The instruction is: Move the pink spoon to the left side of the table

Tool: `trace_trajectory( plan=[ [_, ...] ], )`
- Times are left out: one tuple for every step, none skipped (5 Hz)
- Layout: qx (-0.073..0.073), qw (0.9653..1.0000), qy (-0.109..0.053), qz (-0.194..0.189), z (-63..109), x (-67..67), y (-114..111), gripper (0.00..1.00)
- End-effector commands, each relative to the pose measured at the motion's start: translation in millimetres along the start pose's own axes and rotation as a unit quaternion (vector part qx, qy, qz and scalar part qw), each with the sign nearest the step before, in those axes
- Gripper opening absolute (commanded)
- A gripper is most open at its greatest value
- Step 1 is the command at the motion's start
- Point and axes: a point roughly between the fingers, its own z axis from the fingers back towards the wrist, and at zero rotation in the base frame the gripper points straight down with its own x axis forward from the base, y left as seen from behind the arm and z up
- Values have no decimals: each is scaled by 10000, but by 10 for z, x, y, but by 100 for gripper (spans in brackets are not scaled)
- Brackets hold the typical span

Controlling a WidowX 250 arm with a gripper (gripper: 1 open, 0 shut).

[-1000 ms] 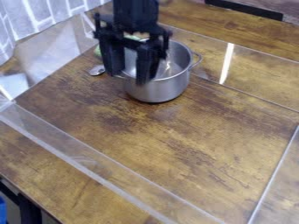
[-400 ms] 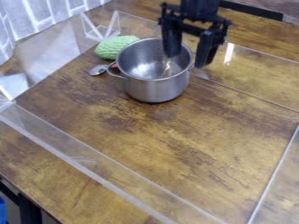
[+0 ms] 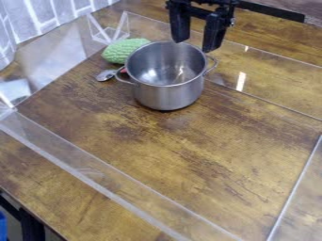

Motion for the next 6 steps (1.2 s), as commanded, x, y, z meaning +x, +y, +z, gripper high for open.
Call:
trace_trajectory(
  plan=[
    [2,9997,-139,206,109,14,-13,100],
    [-8,9997,30,241,-70,1,-33,100],
    [-16,9994,197,275,-246,-16,-56,100],
    [10,9994,313,147,-202,-90,-79,100],
    [37,9992,398,26,-142,-151,-120,100],
    [15,9989,428,207,-192,-202,-123,0]
  ],
)
